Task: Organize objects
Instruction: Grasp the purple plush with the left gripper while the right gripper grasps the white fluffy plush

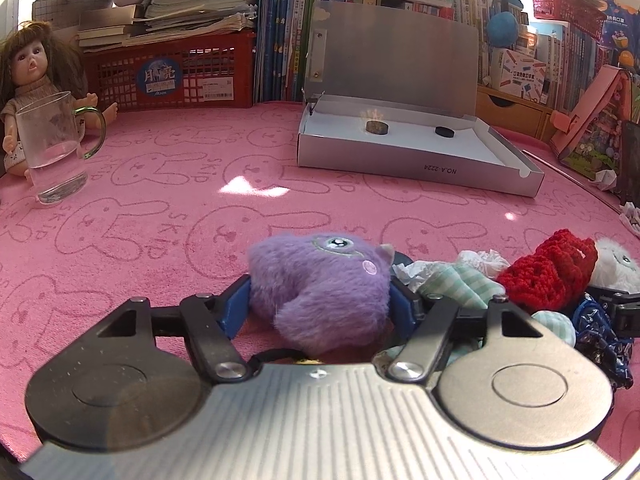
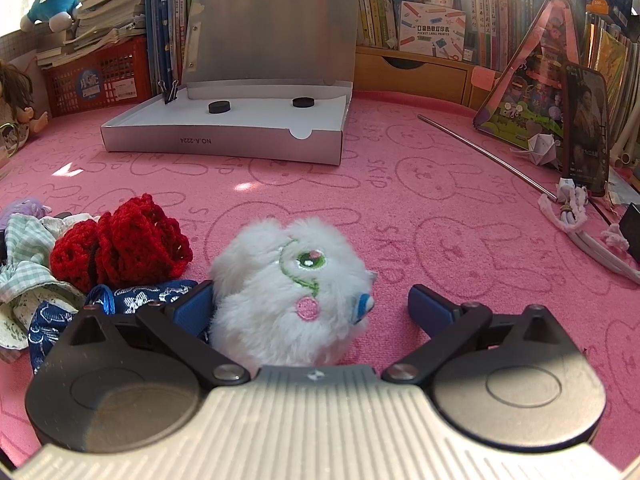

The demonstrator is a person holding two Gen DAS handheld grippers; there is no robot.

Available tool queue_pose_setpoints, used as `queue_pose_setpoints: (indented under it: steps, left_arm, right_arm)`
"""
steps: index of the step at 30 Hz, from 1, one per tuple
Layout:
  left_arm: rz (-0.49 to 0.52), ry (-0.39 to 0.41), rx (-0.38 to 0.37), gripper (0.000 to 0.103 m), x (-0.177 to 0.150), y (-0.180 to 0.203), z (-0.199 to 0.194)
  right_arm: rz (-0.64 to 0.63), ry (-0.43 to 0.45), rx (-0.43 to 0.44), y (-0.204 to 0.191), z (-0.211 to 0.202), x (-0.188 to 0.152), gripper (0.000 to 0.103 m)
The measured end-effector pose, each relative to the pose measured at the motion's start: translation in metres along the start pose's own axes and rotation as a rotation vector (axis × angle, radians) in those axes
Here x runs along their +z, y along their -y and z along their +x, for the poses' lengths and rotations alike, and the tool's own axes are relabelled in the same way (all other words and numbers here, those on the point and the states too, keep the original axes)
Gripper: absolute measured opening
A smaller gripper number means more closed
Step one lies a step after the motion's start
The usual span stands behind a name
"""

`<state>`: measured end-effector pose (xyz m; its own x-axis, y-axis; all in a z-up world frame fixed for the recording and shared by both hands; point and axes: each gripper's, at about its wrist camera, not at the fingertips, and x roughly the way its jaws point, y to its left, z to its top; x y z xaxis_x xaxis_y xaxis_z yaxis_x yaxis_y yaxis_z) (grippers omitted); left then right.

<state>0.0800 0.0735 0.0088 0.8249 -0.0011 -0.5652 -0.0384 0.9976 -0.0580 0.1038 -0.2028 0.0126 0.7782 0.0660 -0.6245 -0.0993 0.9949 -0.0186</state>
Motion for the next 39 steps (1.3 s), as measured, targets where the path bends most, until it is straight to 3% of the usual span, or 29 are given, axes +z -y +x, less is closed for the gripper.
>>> queue_pose_setpoints:
  steps: [7, 12, 39]
  left_arm:
    - [-0.004, 0.009, 0.0, 0.073, 0.0, 0.0, -0.002]
    - [-0.002, 0.018, -0.004, 0.072, 0.002, 0.001, -0.003]
    - [0.023, 0.089, -0.035, 0.072, 0.041, 0.006, -0.019]
  right_arm:
    - [-0.055, 0.061, 0.025, -0.007, -0.01, -0.004, 0.087]
    - [-0.061, 0.082, 0.038, -0.013, -0.014, -0.005, 0.069]
    - [0.061, 0.126, 0.06, 0.002, -0.02, 0.032, 0.066]
